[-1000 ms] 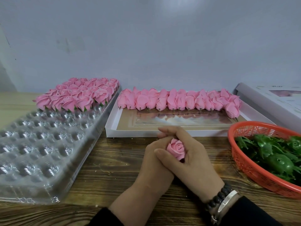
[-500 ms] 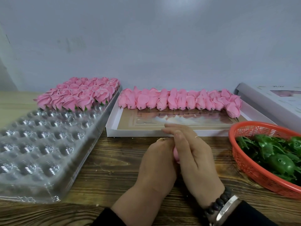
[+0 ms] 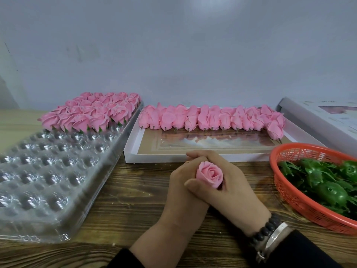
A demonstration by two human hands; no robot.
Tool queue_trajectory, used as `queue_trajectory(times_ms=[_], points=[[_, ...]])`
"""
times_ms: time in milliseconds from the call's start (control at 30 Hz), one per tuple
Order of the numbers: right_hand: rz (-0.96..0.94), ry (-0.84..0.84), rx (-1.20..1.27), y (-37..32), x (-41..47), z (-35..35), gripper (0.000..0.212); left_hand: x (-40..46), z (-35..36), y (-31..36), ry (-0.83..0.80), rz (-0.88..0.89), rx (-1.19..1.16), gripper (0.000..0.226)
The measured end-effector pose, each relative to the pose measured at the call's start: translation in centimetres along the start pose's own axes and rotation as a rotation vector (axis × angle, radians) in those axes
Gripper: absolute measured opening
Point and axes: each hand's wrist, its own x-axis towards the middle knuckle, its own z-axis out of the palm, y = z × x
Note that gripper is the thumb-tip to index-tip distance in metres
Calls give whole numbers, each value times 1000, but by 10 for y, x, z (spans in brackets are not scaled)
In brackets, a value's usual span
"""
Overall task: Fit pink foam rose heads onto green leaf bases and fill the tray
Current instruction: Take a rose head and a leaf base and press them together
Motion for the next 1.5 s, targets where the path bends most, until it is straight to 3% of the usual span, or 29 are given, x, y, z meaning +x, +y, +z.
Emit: queue_trajectory(times_ms=[133,200,267,333,400,467,600,700,800,900,1000,1167,1333,1500], points=[[-32,23,35,2,-3,-2,70,1,-3,-1,-14,-4,27,13],[-100,96,30,-1,-5,0,64,1,-3,-1,-18,-72,50,25],[-167,172,21,-3,-7,5,52,1,-3,-2,-30,-108,148,7],[-207,233,-18,-4,-6,9,37,-2,-1,0,-25,-70,311,23],[-215,240,-72,-3,-5,11,34,-4,2,3,-36,-54,353,17],[-198,178,-135,-2,-2,9,34,-3,4,2,-47,-71,345,20],[-146,-54,-216,-3,0,0,31,1,-4,4,-251,-139,352,27],[-93,-195,-230,-5,-2,-4,31,0,-13,7,-357,-356,322,26],[-83,-210,-180,-6,-4,-6,30,0,-11,11,-441,-337,362,31],[-122,-127,-225,-1,-4,-8,50,4,-12,9,-370,-256,222,24],[-80,-46,-55,3,-5,-8,65,6,-15,5,-227,-227,97,4],[-146,187,112,0,-6,0,41,3,-12,0,-144,-137,264,15],[-208,237,-36,-2,-6,9,34,1,-3,-3,-148,7,551,12],[-110,138,-105,0,-5,7,29,-3,-4,-4,-147,-146,237,27]])
